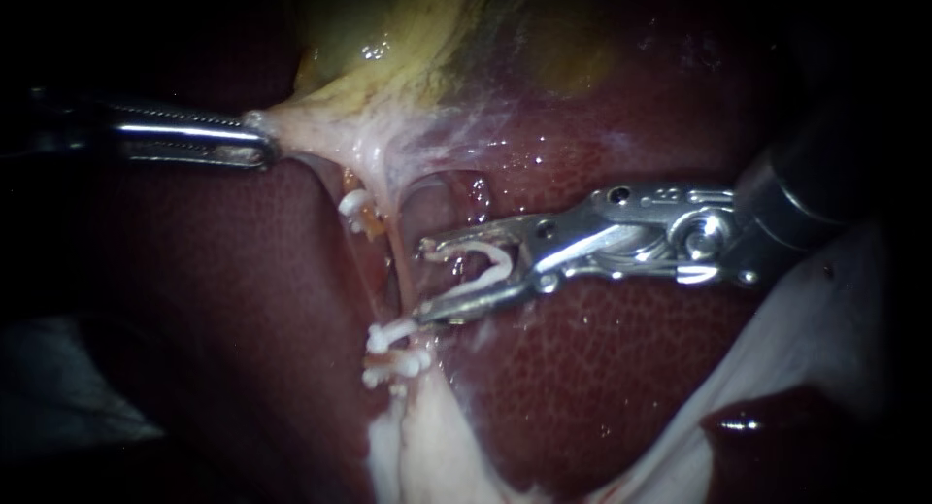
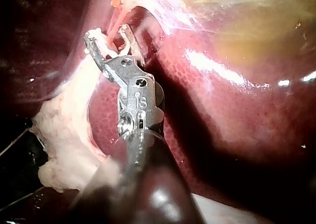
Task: Clipping second clip right tube
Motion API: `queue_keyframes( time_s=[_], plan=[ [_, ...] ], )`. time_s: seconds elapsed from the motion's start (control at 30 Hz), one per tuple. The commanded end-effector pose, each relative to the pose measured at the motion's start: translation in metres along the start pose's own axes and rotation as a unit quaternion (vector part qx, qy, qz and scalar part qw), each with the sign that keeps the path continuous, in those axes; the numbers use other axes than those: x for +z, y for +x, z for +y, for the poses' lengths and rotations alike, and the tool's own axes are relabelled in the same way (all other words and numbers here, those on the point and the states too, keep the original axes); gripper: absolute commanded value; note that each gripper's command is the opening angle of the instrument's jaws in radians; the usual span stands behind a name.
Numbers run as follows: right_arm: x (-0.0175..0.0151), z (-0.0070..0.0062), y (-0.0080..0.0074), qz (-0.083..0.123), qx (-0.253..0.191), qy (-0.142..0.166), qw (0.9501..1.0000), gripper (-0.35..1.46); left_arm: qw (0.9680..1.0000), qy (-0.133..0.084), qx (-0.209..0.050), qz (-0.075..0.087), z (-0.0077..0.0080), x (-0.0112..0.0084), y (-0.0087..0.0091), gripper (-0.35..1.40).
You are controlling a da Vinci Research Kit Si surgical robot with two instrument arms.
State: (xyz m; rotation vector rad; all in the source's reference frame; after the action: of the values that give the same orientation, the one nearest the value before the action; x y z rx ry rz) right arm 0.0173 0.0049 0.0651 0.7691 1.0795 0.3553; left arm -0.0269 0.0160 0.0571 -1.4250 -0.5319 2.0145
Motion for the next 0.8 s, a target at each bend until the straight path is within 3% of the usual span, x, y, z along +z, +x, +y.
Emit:
queue_keyframes(
  time_s=[0.03,0.27,0.47,0.8],
  plan=[
    [0.0003,0.0003,-0.0003,-0.001,-0.001,-0.001,1.0,0.46,1.0,0.001,0.0,0.0,0.0,0.0,0.0,-0.35],
    [0.0021,0.0016,-0.0021,0.007,0.008,0.004,0.9999,0.47,1.0,0.001,0.0,0.0,0.0001,0.0,0.0,-0.35],
    [0.0038,0.0018,-0.0025,0.033,0.029,0.041,0.9982,0.48,1.0,0.0,0.0,0.0,0.0001,0.0001,0.0,-0.35],
    [0.0051,0.001,-0.0023,0.081,0.057,0.109,0.9891,0.46,1.0,0.0,0.0,0.0,0.0002,0.0001,0.0,-0.35]
  ],
)
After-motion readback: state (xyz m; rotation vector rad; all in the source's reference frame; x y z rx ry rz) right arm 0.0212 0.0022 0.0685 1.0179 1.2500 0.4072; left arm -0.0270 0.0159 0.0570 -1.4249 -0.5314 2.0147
